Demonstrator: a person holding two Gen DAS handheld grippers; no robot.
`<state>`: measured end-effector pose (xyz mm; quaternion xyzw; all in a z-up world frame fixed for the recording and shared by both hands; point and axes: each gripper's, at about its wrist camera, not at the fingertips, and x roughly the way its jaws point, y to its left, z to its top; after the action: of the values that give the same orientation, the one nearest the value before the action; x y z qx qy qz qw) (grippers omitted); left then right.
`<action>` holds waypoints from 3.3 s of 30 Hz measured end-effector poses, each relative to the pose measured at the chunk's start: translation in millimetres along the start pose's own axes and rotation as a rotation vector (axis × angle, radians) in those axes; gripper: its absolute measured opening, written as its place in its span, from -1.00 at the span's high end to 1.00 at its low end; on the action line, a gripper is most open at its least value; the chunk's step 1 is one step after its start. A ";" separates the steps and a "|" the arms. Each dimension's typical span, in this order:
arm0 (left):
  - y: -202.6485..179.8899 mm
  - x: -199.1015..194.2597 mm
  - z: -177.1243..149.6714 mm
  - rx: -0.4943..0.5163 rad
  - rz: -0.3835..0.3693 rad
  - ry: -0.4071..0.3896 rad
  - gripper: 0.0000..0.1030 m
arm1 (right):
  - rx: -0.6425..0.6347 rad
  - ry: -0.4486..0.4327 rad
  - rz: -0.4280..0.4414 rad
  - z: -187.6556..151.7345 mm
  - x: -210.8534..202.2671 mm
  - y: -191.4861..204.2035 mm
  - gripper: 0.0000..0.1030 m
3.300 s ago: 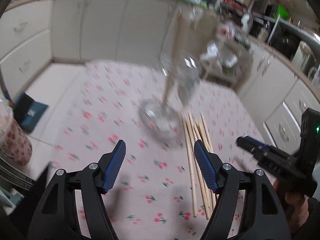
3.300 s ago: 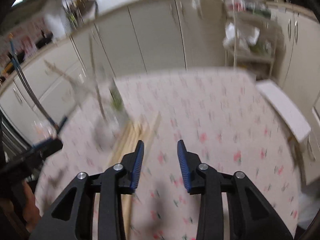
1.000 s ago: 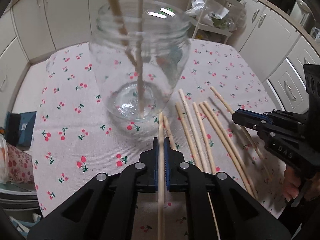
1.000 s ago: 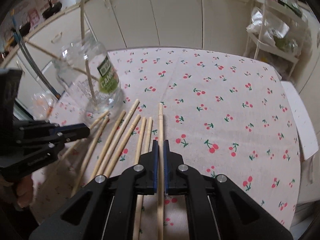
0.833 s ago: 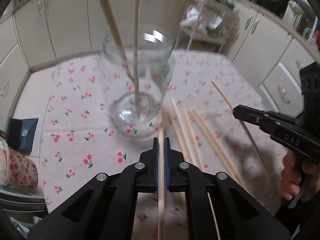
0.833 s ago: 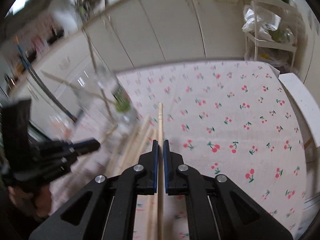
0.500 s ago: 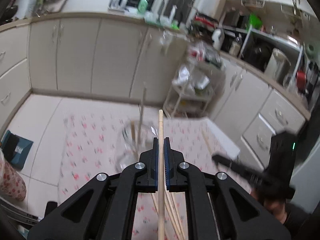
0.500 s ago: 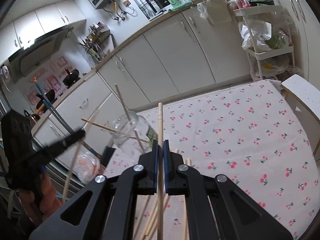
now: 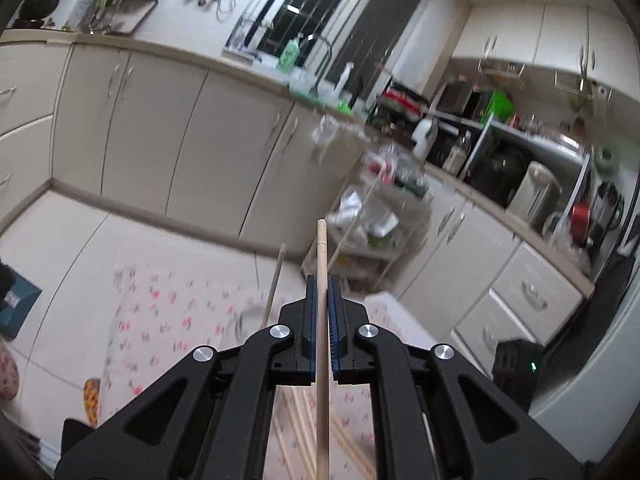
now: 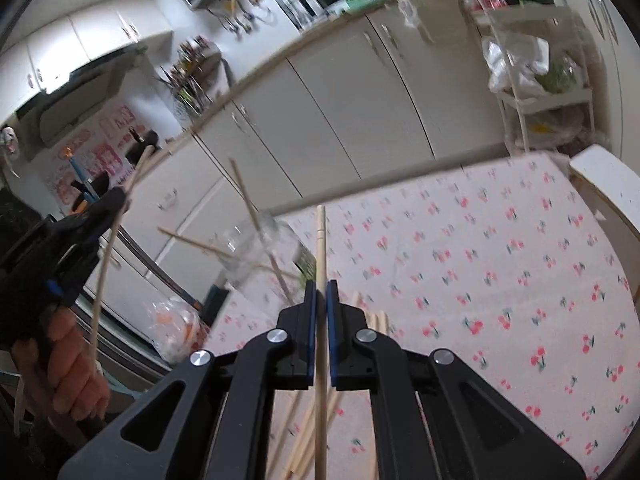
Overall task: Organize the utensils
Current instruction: 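Lift both sticks over the jar and open the right tool to drop its stick in, then lower the left tool's stick into the jar and open the left tool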
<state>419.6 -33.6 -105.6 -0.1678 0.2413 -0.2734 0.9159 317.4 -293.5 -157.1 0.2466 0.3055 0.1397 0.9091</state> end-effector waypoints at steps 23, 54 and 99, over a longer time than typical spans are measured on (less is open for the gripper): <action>54.6 -2.8 16.4 -0.101 0.037 -0.114 0.90 | 0.037 -0.485 0.020 81.1 77.1 64.1 0.88; 73.5 37.5 49.7 -0.178 0.015 -0.196 0.90 | -0.160 -0.229 -0.024 11.1 71.0 59.2 0.44; 3.9 68.3 1.1 -0.153 0.324 -0.547 0.90 | 0.147 0.258 0.411 15.6 38.4 -56.0 0.32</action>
<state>471.9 -70.1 -130.3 -0.2627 0.0299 -0.0499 0.9631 362.7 -330.6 -194.8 0.3490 0.3715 0.3294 0.7948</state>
